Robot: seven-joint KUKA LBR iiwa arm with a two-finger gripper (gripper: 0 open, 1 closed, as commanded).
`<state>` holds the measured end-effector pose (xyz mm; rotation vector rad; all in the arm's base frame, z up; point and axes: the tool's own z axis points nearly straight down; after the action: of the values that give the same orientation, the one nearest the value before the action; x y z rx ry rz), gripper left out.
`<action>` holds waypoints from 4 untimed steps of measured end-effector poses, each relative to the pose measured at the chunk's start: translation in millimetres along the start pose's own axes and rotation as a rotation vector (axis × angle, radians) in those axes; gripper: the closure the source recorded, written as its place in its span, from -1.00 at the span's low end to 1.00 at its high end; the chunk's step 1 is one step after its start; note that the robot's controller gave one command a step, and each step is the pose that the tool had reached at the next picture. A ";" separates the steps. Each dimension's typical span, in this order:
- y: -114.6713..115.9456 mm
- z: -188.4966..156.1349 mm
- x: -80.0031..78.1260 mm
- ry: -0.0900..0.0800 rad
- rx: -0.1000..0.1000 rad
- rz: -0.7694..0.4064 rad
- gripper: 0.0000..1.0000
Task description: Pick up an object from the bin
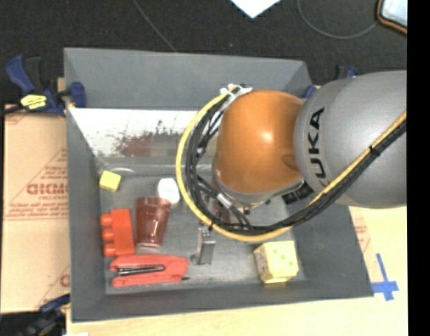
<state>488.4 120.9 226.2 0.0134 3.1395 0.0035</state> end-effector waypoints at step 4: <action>-5.5 7.5 -47.1 -0.005 -0.001 0.003 -1.00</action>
Offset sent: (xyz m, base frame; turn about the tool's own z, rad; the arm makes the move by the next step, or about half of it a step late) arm 0.0257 0.0092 -0.0375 -0.0433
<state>535.4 115.0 218.7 0.0181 3.1346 0.0044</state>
